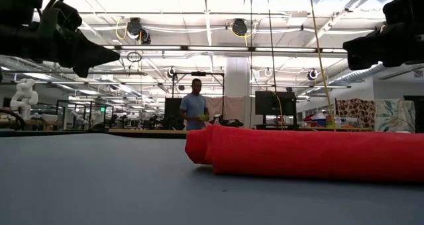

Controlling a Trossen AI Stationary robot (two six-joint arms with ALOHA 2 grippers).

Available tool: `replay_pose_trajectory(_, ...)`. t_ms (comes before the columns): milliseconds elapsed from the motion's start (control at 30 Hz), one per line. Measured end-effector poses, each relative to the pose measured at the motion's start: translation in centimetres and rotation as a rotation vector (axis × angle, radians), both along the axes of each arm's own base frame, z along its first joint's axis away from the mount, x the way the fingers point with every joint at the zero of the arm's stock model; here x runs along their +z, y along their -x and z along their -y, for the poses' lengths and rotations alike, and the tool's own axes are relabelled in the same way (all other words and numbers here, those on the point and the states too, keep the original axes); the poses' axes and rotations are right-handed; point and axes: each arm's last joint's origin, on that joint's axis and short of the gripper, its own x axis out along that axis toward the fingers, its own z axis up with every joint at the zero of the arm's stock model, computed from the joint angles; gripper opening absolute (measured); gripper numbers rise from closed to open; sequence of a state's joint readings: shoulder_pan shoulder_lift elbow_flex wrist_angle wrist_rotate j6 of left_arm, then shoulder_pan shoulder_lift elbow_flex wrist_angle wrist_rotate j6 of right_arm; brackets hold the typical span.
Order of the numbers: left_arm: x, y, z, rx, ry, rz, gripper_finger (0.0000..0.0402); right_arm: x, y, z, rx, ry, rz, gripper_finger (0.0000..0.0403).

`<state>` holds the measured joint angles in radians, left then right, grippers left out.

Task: Roll towel
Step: Return to Home Position

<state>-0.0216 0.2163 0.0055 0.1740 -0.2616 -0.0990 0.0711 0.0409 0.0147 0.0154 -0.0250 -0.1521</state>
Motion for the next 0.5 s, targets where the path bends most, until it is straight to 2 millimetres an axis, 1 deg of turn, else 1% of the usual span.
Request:
replay_pose_trajectory(200, -0.01, 0.83, 0.08, -0.033, 0.027, 0.02, 0.0, -0.19, -0.15, -0.01, 0.001, -0.012, -0.025, 0.0)
replay_pose_trajectory(367, 0.27, 1.08, 0.2, -0.079, 0.026, 0.055, 0.0, -0.3, -0.24, -0.02, 0.001, -0.011, -0.039, 0.0)
replay_pose_trajectory(500, 0.19, 1.08, 0.37, -0.139, 0.013, 0.045, 0.0, -0.28, -0.23, -0.06, 0.011, -0.038, -0.039, 0.0)
